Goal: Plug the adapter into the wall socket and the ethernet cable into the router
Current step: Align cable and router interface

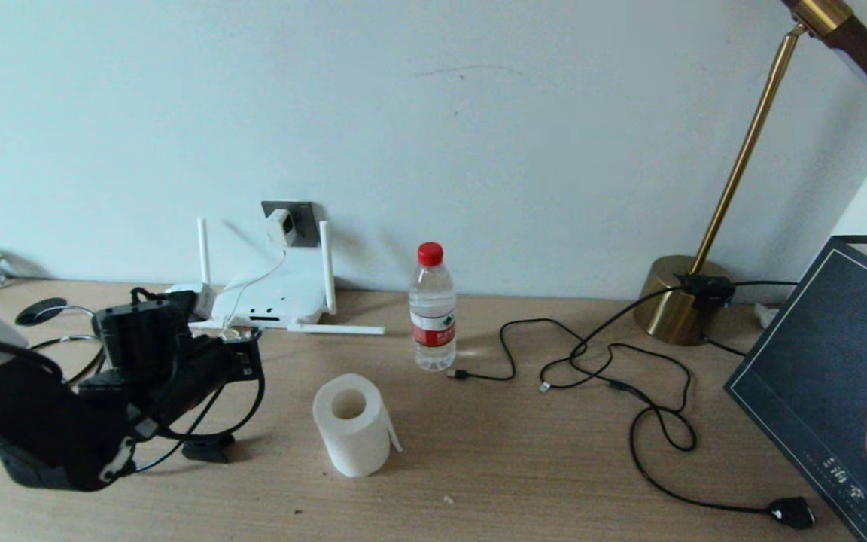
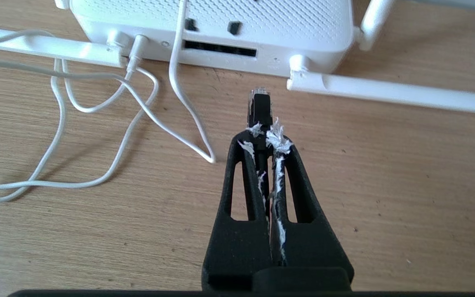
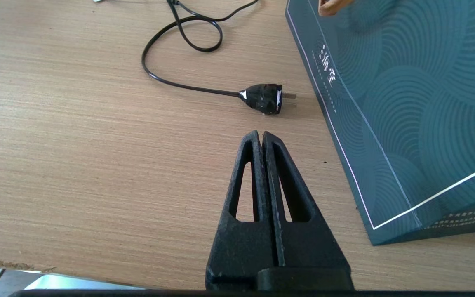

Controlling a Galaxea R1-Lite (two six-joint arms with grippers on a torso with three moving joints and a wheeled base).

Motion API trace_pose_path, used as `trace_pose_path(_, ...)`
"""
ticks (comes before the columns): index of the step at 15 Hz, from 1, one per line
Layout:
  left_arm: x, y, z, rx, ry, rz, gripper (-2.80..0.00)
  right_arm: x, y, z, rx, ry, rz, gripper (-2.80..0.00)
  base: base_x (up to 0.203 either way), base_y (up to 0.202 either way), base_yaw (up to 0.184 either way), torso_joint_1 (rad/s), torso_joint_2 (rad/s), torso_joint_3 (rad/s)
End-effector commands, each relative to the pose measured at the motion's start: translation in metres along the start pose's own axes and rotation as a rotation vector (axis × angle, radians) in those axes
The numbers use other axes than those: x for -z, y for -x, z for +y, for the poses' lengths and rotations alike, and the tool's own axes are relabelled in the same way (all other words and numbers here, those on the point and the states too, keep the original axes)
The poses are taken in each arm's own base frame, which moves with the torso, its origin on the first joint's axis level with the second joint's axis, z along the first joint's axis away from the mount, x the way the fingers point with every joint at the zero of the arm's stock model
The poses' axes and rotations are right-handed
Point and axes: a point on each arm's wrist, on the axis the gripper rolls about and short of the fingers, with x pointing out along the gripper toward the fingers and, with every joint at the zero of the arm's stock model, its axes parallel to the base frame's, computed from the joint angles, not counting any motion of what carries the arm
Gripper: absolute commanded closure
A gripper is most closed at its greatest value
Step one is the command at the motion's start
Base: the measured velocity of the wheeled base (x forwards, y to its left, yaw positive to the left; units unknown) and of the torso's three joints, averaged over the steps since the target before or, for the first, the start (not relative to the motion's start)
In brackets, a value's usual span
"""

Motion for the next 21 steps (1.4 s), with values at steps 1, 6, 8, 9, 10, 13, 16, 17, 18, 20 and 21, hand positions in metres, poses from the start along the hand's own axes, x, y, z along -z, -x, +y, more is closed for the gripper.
trace_pose_path(1,0.001,0.0,0.011,-0.004,0.011,0.0,0.0,0.0,0.0,0.0,0.0,0.002,0.004,0.0,0.0,0.0,0.0,0.0,0.0,0.0)
trace_pose_path(6,0.006,-0.006,0.016,0.002,0.018,-0.005,0.0,0.0,0.0,0.0,0.0,0.001,0.004,0.0,0.0,0.0,0.0,0.0,0.0,0.0)
trace_pose_path(8,0.009,-0.011,0.017,0.016,0.016,-0.025,0.0,0.0,0.0,0.0,0.0,0.001,0.004,0.0,0.0,0.0,0.0,0.0,0.0,0.0)
trace_pose_path(9,0.012,-0.015,0.016,0.017,0.015,-0.031,0.0,0.0,0.0,0.0,0.0,0.002,0.004,0.0,0.0,0.0,0.0,0.0,0.0,0.0)
trace_pose_path(10,0.014,-0.017,0.017,0.017,0.015,-0.035,0.0,0.0,0.0,0.0,0.0,0.0,0.004,0.0,0.0,0.0,0.0,0.0,0.0,0.0)
trace_pose_path(13,0.024,-0.024,0.014,0.023,0.013,-0.025,0.0,0.0,0.0,0.0,0.0,0.001,0.004,0.0,0.0,0.0,0.0,0.0,0.0,0.0)
trace_pose_path(16,0.027,-0.027,0.013,0.025,0.012,-0.016,0.0,0.0,0.0,0.0,0.0,0.001,0.004,0.0,0.0,0.0,0.0,0.0,0.0,0.0)
trace_pose_path(17,0.028,-0.027,0.013,0.026,0.014,-0.016,0.0,0.0,0.0,0.0,0.0,0.0,0.004,0.0,0.0,0.0,0.0,0.0,0.0,0.0)
trace_pose_path(18,0.028,-0.027,0.013,0.027,0.014,-0.015,0.0,0.0,0.0,0.0,0.0,0.0,0.004,0.0,0.0,0.0,0.0,0.0,0.0,0.0)
trace_pose_path(20,0.026,-0.028,0.013,0.025,0.012,-0.023,0.0,0.0,0.0,0.0,0.0,0.001,0.004,0.0,0.0,0.0,0.0,0.0,0.0,0.0)
trace_pose_path(21,0.025,-0.029,0.013,0.025,0.014,-0.027,0.0,0.0,0.0,0.0,0.0,0.001,0.004,0.0,0.0,0.0,0.0,0.0,0.0,0.0)
